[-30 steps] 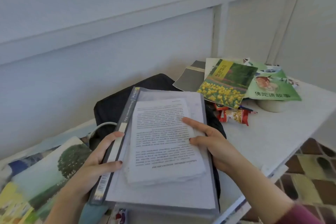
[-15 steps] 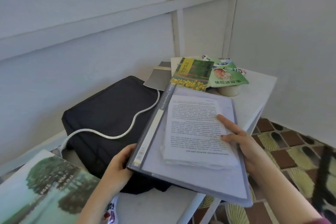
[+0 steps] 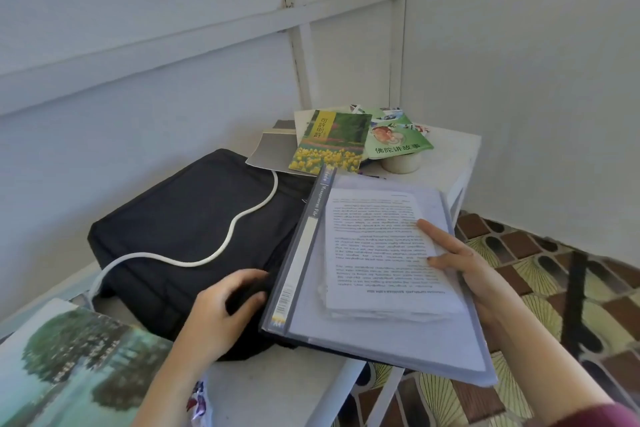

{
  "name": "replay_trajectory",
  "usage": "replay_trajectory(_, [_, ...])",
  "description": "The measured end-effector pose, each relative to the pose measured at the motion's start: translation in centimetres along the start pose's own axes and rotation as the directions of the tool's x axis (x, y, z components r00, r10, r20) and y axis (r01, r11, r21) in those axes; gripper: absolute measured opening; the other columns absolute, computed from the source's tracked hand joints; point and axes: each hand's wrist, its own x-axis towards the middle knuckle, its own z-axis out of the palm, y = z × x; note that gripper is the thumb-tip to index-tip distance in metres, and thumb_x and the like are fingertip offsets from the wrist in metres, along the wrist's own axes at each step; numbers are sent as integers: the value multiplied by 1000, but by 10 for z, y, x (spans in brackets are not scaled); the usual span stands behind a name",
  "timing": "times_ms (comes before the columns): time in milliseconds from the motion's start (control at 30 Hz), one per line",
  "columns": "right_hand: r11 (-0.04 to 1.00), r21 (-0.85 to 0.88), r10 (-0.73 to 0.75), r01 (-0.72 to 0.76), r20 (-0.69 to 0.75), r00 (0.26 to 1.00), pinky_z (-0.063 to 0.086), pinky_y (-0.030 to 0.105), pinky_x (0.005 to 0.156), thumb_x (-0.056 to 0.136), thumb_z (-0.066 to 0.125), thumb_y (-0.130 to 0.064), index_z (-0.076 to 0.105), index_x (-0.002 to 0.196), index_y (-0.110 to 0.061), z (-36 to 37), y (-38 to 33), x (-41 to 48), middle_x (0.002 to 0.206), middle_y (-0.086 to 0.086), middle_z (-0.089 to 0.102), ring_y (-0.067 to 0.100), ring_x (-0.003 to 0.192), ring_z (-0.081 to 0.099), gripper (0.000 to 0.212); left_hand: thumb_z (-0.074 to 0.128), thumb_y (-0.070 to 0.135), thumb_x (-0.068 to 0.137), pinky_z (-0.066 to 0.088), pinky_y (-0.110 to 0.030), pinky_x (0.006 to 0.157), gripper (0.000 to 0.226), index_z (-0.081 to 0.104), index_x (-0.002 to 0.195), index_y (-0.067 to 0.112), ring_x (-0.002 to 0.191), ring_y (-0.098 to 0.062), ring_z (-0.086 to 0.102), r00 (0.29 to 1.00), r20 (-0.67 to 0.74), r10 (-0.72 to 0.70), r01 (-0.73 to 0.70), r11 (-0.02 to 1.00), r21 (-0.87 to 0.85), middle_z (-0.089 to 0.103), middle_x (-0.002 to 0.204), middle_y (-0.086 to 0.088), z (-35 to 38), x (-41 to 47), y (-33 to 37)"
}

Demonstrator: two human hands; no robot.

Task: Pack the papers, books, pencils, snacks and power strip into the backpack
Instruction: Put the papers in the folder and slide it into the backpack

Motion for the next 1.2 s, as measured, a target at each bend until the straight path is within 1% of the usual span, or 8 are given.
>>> replay_trajectory(67, [1000,-12,0,1,9,1000,57,31,60,74,50,9,62,119,-23,-2,0,-3,104,-1,72,27,88,70,56,71,15,76,39,-5,85,48,56,106,50,97,5,59,984,-165,65,-57,997,53,60,108,24,1,3,0])
replay_trajectory(167, [1000,-7,-5,5,18,1000,58,33,61,68,54,5,62,118,-24,-4,2,-6,109,1,71,29,91,69,58,61,-4,75,35,-22,77,35,57,95,24,80,-11,50,869,-341,359,-178,870,460,57,91,7,3,8,7])
replay_trajectory(300, [999,26,-33,32,36,999,57,32,60,57,67,-2,63,117,-24,-3,2,-8,107,0,71,29,89,70,64,41,-6,64,23,-24,73,34,65,71,18,73,-14,43,837,-227,498,-235,702,672,62,74,7,1,14,9])
replay_trajectory(500, [999,15,-43,42,63,997,57,33,61,25,92,-15,64,119,-23,-10,4,-11,110,1,70,30,92,69,98,66,39,64,29,-27,79,42,67,101,20,98,-12,52,919,-7,395,-264,626,734,66,102,7,-10,14,-13])
replay_trajectory(667, [1000,-5,-27,28,94,995,57,30,59,70,54,6,60,122,-22,-9,4,-9,106,-3,72,25,87,70,60,61,33,71,36,-29,73,38,58,106,21,80,-20,60,963,4,271,-205,717,666,68,84,3,-20,22,-22])
replay_trajectory(833, [1000,7,1,-2,130,992,57,33,61,61,67,2,62,121,-21,-6,5,-6,116,4,68,31,92,69,65,60,11,86,41,-33,70,43,40,116,34,82,-23,63,990,-143,-1,51,938,344,69,93,3,-30,32,-6])
replay_trajectory(967, [999,3,45,-46,160,986,58,35,61,35,89,-8,63,120,-21,-2,5,-4,116,6,67,35,94,67,90,57,11,90,45,-38,76,56,31,101,59,78,-24,63,961,-121,-250,256,966,40,66,96,-3,-55,47,-8])
replay_trajectory(1200, [996,-17,93,-91,193,977,58,37,63,27,92,-11,65,119,-22,1,11,0,122,10,64,38,99,65,97,46,-7,91,32,-31,104,66,51,116,54,126,-11,39,995,-67,-79,91,974,207,38,143,3,-48,53,-25])
